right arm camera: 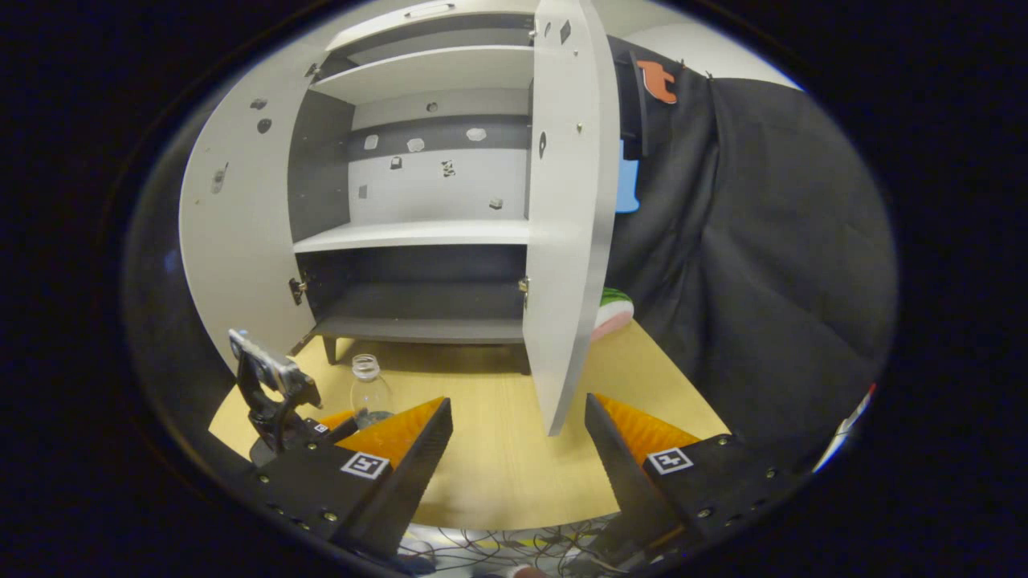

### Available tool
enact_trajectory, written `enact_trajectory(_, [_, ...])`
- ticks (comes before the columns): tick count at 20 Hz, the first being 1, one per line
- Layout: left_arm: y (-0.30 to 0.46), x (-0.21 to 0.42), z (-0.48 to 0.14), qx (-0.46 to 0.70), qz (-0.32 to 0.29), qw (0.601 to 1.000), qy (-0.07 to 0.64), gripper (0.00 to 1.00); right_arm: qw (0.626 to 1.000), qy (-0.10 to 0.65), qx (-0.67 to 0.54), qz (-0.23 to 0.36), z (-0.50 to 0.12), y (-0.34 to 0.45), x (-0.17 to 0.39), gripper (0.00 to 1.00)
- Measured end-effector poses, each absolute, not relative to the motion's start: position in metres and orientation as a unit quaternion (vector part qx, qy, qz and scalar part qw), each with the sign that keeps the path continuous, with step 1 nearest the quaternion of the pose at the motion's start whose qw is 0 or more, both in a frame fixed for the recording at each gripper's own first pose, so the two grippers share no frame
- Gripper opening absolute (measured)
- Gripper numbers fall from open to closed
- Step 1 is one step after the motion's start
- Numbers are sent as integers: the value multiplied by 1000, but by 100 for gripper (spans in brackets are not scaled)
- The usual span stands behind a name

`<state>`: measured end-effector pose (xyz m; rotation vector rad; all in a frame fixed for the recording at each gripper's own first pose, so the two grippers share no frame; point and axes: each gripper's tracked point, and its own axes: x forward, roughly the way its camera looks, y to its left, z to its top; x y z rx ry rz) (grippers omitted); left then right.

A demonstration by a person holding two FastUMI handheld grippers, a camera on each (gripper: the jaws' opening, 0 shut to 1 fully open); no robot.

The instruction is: Grasp the bottle in the cabinet with the left hand and place it on the coaster, then close the right door with the right hand and the left door with the left hand.

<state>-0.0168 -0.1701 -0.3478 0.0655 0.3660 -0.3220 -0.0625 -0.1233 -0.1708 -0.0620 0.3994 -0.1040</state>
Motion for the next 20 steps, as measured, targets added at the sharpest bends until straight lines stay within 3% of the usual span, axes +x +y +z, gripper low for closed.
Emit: enact_trajectory(20, [-160,-40,-353,55,-152,973,163,84,972,231,-12,-32,-191,-107,-80,98])
